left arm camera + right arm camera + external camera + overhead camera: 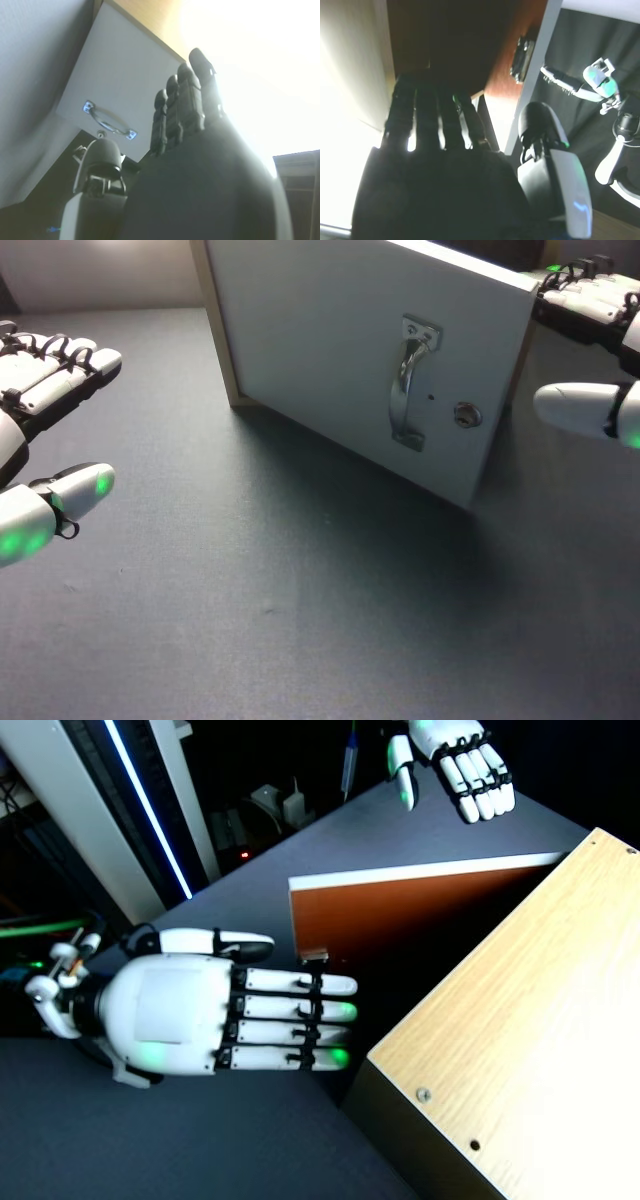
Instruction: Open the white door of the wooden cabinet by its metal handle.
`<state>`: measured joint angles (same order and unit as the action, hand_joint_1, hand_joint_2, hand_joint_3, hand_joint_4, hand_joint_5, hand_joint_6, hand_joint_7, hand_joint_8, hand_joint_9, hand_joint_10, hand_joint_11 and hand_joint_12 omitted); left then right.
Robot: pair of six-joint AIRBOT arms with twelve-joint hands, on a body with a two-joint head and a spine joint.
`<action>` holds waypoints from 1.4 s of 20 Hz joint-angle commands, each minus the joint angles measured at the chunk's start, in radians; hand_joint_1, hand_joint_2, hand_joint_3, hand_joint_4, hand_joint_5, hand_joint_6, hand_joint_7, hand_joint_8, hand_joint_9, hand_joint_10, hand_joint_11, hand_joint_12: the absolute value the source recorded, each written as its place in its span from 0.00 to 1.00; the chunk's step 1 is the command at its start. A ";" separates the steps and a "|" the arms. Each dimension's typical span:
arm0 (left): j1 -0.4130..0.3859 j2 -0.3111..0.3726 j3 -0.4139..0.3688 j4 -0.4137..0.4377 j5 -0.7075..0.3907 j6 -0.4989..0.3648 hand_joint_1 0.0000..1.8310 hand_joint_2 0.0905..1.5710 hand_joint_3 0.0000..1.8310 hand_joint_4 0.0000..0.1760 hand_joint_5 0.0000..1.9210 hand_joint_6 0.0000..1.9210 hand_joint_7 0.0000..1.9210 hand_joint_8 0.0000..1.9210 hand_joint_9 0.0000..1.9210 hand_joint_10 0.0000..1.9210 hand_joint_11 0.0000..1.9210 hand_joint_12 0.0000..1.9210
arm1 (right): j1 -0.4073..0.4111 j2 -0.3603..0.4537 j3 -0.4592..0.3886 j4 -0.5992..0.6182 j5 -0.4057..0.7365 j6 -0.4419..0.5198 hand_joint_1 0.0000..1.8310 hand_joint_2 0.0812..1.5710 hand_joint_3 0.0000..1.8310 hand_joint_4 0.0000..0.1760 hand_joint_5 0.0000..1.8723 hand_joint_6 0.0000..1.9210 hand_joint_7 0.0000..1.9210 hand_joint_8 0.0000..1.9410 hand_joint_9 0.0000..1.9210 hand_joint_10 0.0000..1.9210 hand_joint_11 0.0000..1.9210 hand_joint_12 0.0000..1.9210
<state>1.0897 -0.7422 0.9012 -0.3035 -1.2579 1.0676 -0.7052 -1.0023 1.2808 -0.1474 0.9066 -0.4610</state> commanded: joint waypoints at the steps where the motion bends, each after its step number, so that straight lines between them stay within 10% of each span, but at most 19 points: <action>1: -0.002 0.001 0.002 -0.009 -0.128 -0.003 0.00 0.92 0.00 0.00 0.06 0.00 0.07 0.00 0.08 0.00 0.00 0.25 | 0.005 0.009 -0.003 0.037 0.124 0.006 0.00 0.85 0.00 0.00 0.00 0.00 0.00 0.00 0.00 0.00 0.00 0.00; 28: 0.017 0.001 -0.006 -0.011 -0.145 -0.016 0.00 0.94 0.00 0.00 0.05 0.00 0.06 0.00 0.06 0.00 0.00 0.22 | -0.064 0.043 -0.082 -0.012 0.223 0.062 0.03 0.83 0.00 0.03 0.00 0.00 0.00 0.00 0.00 0.00 0.00 0.00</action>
<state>1.1107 -0.7422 0.8951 -0.3077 -1.2724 1.0527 -0.7761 -0.9649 1.2003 -0.1913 0.9989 -0.4065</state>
